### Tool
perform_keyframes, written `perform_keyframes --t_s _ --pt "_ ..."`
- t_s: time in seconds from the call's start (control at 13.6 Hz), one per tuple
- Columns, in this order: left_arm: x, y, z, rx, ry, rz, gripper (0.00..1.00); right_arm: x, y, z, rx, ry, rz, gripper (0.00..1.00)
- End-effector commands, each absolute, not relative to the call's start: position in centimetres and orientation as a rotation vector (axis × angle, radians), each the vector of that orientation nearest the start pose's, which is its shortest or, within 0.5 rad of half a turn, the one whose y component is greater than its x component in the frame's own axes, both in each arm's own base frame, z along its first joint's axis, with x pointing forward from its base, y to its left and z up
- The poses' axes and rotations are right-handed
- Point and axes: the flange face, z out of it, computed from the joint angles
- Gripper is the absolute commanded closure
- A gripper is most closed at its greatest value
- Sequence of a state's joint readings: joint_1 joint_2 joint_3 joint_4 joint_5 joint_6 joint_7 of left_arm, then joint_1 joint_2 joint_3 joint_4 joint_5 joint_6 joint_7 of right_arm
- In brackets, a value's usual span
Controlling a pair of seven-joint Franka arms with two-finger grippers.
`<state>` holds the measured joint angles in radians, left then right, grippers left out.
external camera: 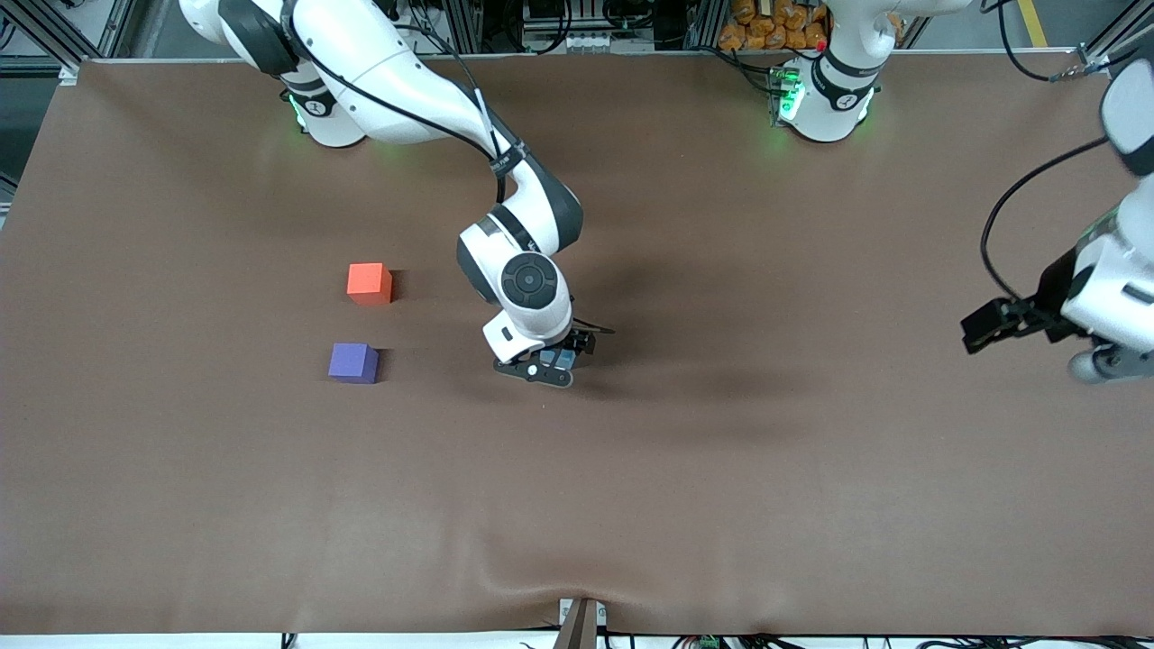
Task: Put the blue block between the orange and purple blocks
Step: 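Withdraw the left gripper while the right gripper moves over the blue block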
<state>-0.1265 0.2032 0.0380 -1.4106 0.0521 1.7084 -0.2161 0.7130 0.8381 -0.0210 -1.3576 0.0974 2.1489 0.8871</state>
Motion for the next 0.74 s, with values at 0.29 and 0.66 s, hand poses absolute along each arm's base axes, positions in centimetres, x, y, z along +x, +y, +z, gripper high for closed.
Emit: perform_keyframes --t_s 0.29,0.66 --pt "57.8 -6.2 60.5 -3.124 -0.139 -0.133 0.00 57.1 47.3 23.0 -3.093 0.467 0.106 0.65" --pt "57.9 -5.6 62.1 -3.123 -0.147 -0.180 0.00 60.4 40.6 32.6 -3.182 0.379 0.380 0.68"
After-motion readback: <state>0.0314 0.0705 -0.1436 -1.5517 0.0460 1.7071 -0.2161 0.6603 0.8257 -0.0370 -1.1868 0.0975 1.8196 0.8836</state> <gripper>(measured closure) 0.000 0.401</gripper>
